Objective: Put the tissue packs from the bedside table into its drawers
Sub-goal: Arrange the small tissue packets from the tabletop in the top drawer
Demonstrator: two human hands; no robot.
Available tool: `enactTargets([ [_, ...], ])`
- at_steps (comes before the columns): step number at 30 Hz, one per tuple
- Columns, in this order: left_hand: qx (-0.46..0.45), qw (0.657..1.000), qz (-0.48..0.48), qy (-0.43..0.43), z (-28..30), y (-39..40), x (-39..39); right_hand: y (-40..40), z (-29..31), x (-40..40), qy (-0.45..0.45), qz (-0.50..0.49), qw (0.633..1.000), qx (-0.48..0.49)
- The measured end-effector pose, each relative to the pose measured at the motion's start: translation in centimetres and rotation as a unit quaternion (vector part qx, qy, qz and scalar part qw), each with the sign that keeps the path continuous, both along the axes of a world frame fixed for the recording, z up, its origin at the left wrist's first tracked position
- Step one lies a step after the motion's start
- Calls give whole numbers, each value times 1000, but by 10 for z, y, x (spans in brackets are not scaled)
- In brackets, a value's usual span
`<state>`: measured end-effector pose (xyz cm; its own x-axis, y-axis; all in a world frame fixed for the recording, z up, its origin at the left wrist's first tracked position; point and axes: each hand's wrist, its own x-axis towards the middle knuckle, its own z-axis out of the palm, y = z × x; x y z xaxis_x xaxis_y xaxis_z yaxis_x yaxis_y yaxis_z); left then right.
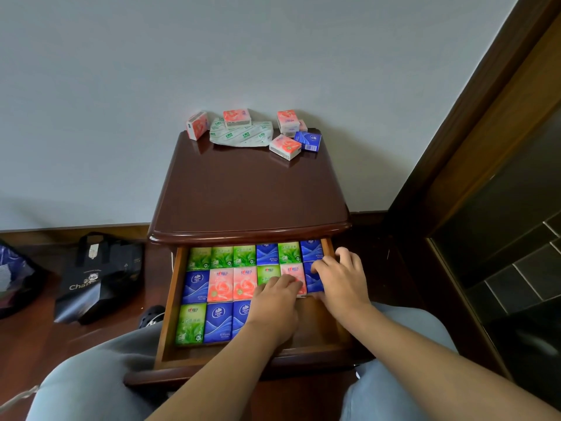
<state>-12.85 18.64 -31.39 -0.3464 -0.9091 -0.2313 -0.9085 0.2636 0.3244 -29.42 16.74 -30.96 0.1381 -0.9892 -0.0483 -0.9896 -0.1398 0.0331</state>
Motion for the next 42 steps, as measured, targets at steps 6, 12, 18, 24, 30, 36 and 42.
enactTargets([
  [6, 22, 999, -21, -26, 8, -3, 0, -1, 6, 2, 12, 5, 1000, 21],
  [12, -121, 992, 22, 15, 38, -22, 12, -15, 40, 2, -14, 55, 995, -83],
  [18, -278, 954, 94, 65, 67, -67, 45, -56, 65, 3, -228, 54, 957, -172],
  [24, -156, 980, 116, -33, 54, -111, 59, -110, 47, 20, -255, 0, 961, -107],
  [30, -132, 983, 99, -75, 36, -148, 57, -188, 41, 22, -178, -47, 975, -128],
  [36, -174, 979, 103, -36, 33, -192, 51, -263, 38, 20, -159, -47, 976, -140],
  [42, -216, 970, 113, 2, 32, -204, 47, -302, 35, 21, -161, -52, 977, -128],
])
